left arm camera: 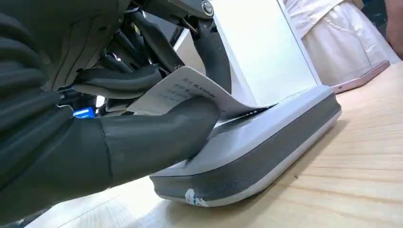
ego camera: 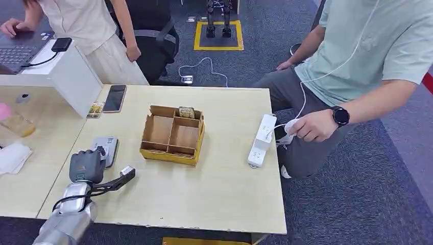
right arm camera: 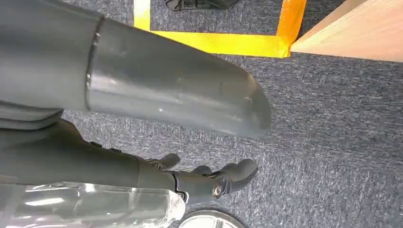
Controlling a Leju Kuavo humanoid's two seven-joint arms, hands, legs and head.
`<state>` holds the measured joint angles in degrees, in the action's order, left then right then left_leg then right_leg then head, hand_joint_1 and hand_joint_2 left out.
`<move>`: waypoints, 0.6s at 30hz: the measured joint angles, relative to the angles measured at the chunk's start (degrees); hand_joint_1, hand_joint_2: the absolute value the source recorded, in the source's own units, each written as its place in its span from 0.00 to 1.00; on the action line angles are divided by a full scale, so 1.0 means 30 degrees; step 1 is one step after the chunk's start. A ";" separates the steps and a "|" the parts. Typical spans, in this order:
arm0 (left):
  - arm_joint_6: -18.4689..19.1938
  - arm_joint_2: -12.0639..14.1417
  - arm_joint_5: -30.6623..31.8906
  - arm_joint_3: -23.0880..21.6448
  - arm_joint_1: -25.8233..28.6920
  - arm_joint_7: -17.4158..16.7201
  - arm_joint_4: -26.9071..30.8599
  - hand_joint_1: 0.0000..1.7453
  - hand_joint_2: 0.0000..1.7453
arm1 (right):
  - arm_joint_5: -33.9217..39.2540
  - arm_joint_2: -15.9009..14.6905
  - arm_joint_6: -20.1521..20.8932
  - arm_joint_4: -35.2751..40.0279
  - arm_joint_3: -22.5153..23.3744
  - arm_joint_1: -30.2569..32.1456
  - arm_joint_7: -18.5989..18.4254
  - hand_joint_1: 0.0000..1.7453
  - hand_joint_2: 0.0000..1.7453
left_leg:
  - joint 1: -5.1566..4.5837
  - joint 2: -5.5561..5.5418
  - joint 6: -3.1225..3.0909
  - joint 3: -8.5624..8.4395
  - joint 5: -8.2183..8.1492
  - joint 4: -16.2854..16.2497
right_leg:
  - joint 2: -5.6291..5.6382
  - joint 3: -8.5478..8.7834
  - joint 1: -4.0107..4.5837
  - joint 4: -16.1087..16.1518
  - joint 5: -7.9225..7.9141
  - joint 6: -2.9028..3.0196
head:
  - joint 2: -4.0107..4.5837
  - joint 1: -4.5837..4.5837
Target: Pass the card to the sensor for recognition and then transmit it.
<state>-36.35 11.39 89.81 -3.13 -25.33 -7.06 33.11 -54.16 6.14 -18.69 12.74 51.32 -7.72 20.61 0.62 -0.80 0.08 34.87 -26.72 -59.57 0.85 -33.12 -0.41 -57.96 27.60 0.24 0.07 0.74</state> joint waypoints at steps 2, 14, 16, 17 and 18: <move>0.0197 0.0109 -0.0059 -0.0015 -0.0068 0.0430 -0.0160 0.95 1.00 | 0.0015 0.0000 0.0000 0.0000 0.0000 -0.0004 0.0022 0.00 0.00 | 0.0000 0.0001 0.0000 -0.0014 0.0000 0.0001 | -0.0005 0.0011 0.0000 -0.0001 0.0000 0.0000 | 0.0000 0.0000; 0.2411 0.0313 -0.1144 -0.0014 -0.0386 0.2316 -0.0743 1.00 1.00 | 0.0160 0.0000 0.0036 0.0000 0.0007 -0.0043 0.0197 0.00 0.00 | -0.0002 -0.0061 0.0004 -0.0101 0.0006 0.0011 | -0.0078 0.0124 0.0000 -0.0002 0.0009 0.0000 | 0.0000 0.0000; 0.2455 0.0335 -0.1187 -0.0022 -0.0387 0.2359 -0.0750 0.97 1.00 | 0.0160 0.0000 0.0036 0.0000 0.0000 -0.0050 0.0197 0.00 0.00 | -0.0002 -0.0064 0.0004 -0.0118 0.0006 0.0012 | -0.0081 0.0140 0.0001 -0.0002 0.0010 0.0000 | 0.0000 0.0007; 0.2455 0.0335 -0.1261 -0.0022 -0.0385 0.2396 -0.0750 0.97 1.00 | 0.0160 0.0000 0.0036 0.0000 0.0007 -0.0054 0.0197 0.00 0.00 | -0.0002 -0.0064 0.0004 -0.0120 0.0006 0.0012 | -0.0081 0.0144 0.0001 -0.0002 0.0010 0.0000 | 0.0000 0.0000; 0.2462 0.0342 -0.1282 -0.0022 -0.0383 0.2403 -0.0750 0.96 1.00 | 0.0160 0.0000 0.0036 0.0000 0.0000 -0.0055 0.0197 0.00 0.00 | -0.0002 -0.0064 0.0003 -0.0121 0.0008 0.0012 | -0.0081 0.0147 0.0001 -0.0002 0.0010 -0.0001 | 0.0000 0.0007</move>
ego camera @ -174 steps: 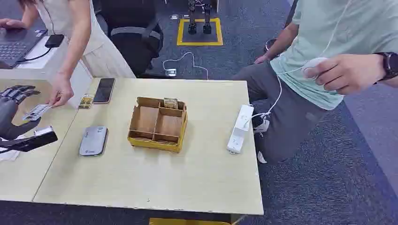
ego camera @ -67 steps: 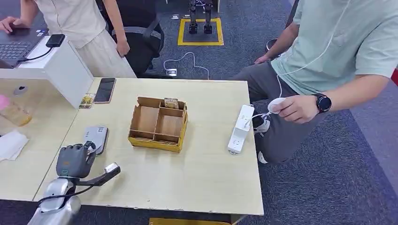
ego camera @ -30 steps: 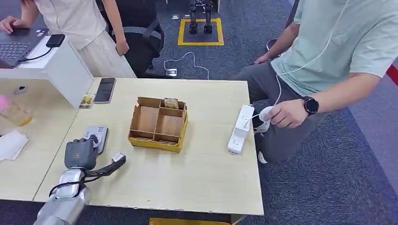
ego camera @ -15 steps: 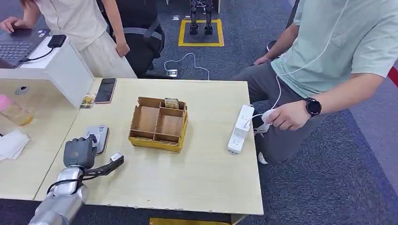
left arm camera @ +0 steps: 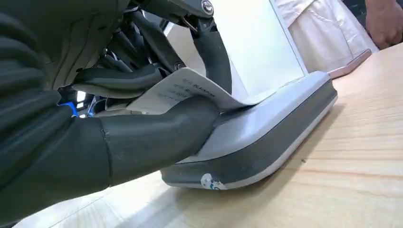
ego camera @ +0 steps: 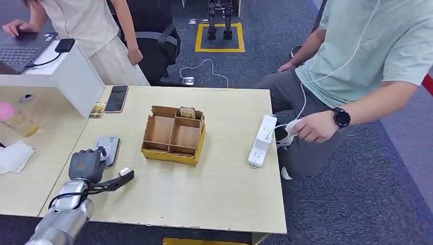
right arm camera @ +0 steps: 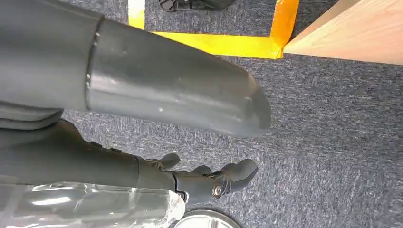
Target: Pass the card to the sensor for recognition and then transmit it.
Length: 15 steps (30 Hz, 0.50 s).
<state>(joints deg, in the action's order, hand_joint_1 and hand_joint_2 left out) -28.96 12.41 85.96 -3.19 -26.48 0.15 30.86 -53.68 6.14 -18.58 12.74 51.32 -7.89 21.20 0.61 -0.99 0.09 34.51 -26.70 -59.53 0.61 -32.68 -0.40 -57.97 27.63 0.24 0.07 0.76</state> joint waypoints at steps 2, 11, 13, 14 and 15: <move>-0.0014 0.0014 -0.0029 -0.0007 0.0008 0.0000 0.0000 0.95 1.00 | 0.0000 0.0000 0.0000 0.0000 0.0007 0.0001 0.0000 0.00 0.00 | 0.0000 0.0000 -0.0004 -0.0006 0.0005 0.0000 | 0.0000 0.0005 0.0000 0.0000 -0.0001 0.0000 | 0.0000 -0.0007; -0.1977 -0.0051 -0.1044 -0.0007 0.0247 0.0402 0.0000 0.61 1.00 | -0.0051 0.0000 -0.0029 0.0000 -0.0007 0.0003 -0.0007 0.00 0.00 | 0.0001 0.0003 -0.0001 -0.0008 0.0009 -0.0003 | 0.0005 -0.0003 0.0001 0.0000 -0.0001 0.0000 | 0.0000 0.0000; -0.1977 -0.0051 -0.1044 -0.0007 0.0247 0.0402 0.0000 0.61 1.00 | -0.0051 0.0000 -0.0029 0.0000 -0.0007 0.0003 -0.0007 0.00 0.00 | 0.0001 0.0003 -0.0001 -0.0008 0.0009 -0.0003 | 0.0005 -0.0003 0.0001 0.0000 -0.0001 0.0000 | 0.0000 0.0000; -0.1977 -0.0051 -0.1044 -0.0007 0.0247 0.0402 0.0000 0.61 1.00 | -0.0051 0.0000 -0.0029 0.0000 -0.0007 0.0003 -0.0007 0.00 0.00 | 0.0001 0.0003 -0.0001 -0.0008 0.0009 -0.0003 | 0.0005 -0.0003 0.0001 0.0000 -0.0001 0.0000 | 0.0000 0.0000; -0.1977 -0.0051 -0.1044 -0.0007 0.0247 0.0402 0.0000 0.61 1.00 | -0.0051 0.0000 -0.0029 0.0000 -0.0007 0.0003 -0.0007 0.00 0.00 | 0.0001 0.0003 -0.0001 -0.0008 0.0009 -0.0003 | 0.0005 -0.0003 0.0001 0.0000 -0.0001 0.0000 | 0.0000 0.0000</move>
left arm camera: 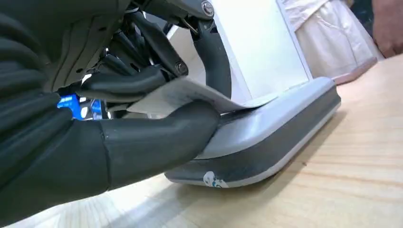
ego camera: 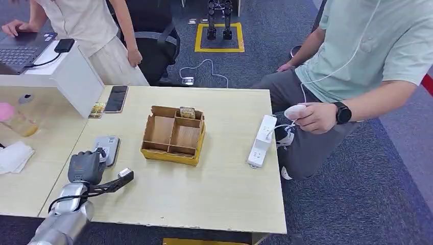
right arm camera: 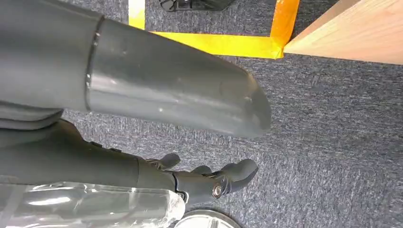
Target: Pass the card to the sensor for recognition and then transmit it.
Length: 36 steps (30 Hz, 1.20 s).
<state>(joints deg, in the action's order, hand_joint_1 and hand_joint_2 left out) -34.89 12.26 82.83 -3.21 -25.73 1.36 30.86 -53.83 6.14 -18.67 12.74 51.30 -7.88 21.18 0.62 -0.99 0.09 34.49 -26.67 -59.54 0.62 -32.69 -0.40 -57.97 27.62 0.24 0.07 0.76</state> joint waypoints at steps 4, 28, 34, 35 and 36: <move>-0.0087 -0.0007 -0.0088 0.0007 0.0008 0.0051 0.0007 0.20 1.00 | 0.0000 0.0000 -0.0007 0.0000 0.0000 0.0000 0.0000 0.00 0.00 | 0.0000 0.0000 0.0001 0.0000 0.0000 0.0000 | 0.0000 0.0000 0.0000 0.0000 0.0000 0.0000 | 0.0000 0.0000; -0.0624 -0.0087 -0.5317 0.1873 -0.1328 0.4145 0.6462 1.00 1.00 | -0.0051 0.0117 -0.0036 0.0000 -0.0335 -0.0076 -0.0051 0.00 0.00 | 0.0002 0.0009 -0.0005 0.0118 -0.0002 -0.0015 | 0.0020 -0.0115 0.0002 0.0004 -0.0003 -0.0006 | 0.0000 -0.0022; -0.0683 -0.0102 -0.4515 0.1588 -0.2079 0.3233 0.6214 1.00 1.00 | -0.0058 0.0189 -0.0051 0.0000 -0.0422 -0.0175 -0.0058 0.00 0.00 | 0.0002 0.0010 -0.0005 0.0118 -0.0002 -0.0018 | 0.0023 -0.0117 0.0002 0.0004 -0.0004 -0.0006 | 0.0000 -0.0015; -0.0690 -0.0102 -0.4407 0.1567 -0.2209 0.3139 0.6150 1.00 1.00 | -0.0058 0.0189 -0.0058 0.0000 -0.0422 -0.0179 -0.0108 0.00 0.00 | 0.0002 0.0010 -0.0005 0.0117 -0.0002 -0.0018 | 0.0023 -0.0117 0.0002 0.0004 -0.0004 -0.0006 | 0.0000 -0.0022; -0.0690 -0.0095 -0.4334 0.1566 -0.2338 0.3052 0.6091 1.00 1.00 | -0.0058 0.0189 -0.0080 0.0000 -0.0430 -0.0181 -0.0145 0.00 0.00 | 0.0002 0.0010 -0.0005 0.0117 -0.0002 -0.0018 | 0.0024 -0.0118 0.0002 0.0004 -0.0004 -0.0006 | 0.0000 -0.0014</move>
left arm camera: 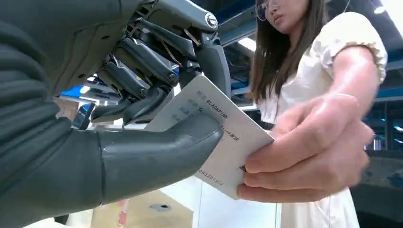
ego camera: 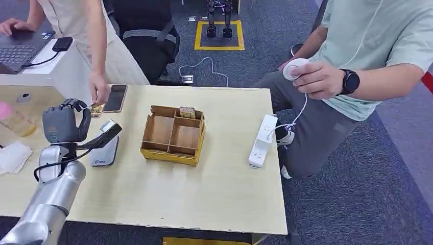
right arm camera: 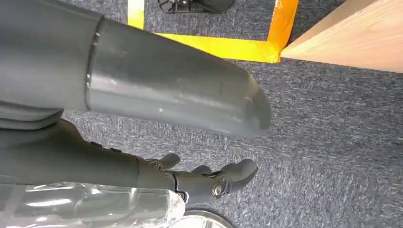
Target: Pass the card to the sensor for recognition and then transmit it.
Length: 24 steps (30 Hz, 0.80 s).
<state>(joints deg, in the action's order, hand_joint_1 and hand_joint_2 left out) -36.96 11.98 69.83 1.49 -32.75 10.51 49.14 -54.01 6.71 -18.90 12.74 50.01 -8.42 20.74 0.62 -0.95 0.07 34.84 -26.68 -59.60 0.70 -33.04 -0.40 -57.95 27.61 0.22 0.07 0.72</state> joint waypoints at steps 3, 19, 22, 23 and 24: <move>0.0000 0.0000 0.0002 -0.0015 -0.0394 -0.0044 -0.0247 0.99 1.00 | 0.0007 0.0000 -0.0051 0.0000 0.0000 0.0002 -0.0030 0.00 0.00 | 0.0000 0.0007 0.0000 -0.0001 -0.0002 0.0001 | 0.0031 -0.0005 0.0000 0.0000 0.0000 0.0000 | 0.0000 0.0000; 0.6628 0.0292 -0.5561 -0.1262 -0.0511 0.2776 0.0694 0.00 1.00 | 0.0263 -0.0007 -0.0124 0.0000 0.0007 0.0097 0.0051 0.00 0.00 | 0.0001 0.0023 0.0000 0.0028 -0.0003 0.0001 | 0.0051 -0.0042 0.0001 0.0000 -0.0002 0.0000 | 0.0000 -0.0007; 0.9380 0.0904 -0.6967 -0.2004 -0.0422 0.3081 0.1787 0.00 1.00 | 0.0379 -0.0036 -0.0117 0.0007 0.0007 0.0212 0.0160 0.00 0.00 | 0.0002 0.0036 0.0000 0.0030 -0.0003 0.0001 | 0.0065 -0.0046 0.0002 -0.0002 -0.0003 0.0000 | 0.0000 -0.0007; 1.0232 0.1174 -0.7534 -0.2179 -0.0394 0.3118 0.2296 0.00 1.00 | 0.0430 -0.0036 -0.0095 0.0007 0.0007 0.0241 0.0211 0.00 0.00 | 0.0003 0.0035 0.0000 0.0030 -0.0003 0.0001 | 0.0065 -0.0046 0.0002 -0.0001 -0.0003 0.0000 | 0.0000 0.0000; 1.0883 0.1428 -0.7978 -0.2336 -0.0360 0.3110 0.2733 0.00 1.00 | 0.0466 -0.0044 -0.0074 0.0007 0.0007 0.0253 0.0240 0.00 0.00 | 0.0002 0.0035 0.0000 0.0033 -0.0004 0.0002 | 0.0064 -0.0044 0.0002 -0.0004 -0.0002 0.0001 | 0.0000 0.0000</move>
<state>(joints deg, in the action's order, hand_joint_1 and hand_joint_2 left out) -4.31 16.26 45.90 -5.52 -33.83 19.85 57.33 -52.61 6.58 -19.13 12.76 50.03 -7.66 21.46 0.63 -0.85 0.07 34.94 -26.69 -59.59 0.89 -33.17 -0.39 -57.96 27.61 0.23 0.07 0.72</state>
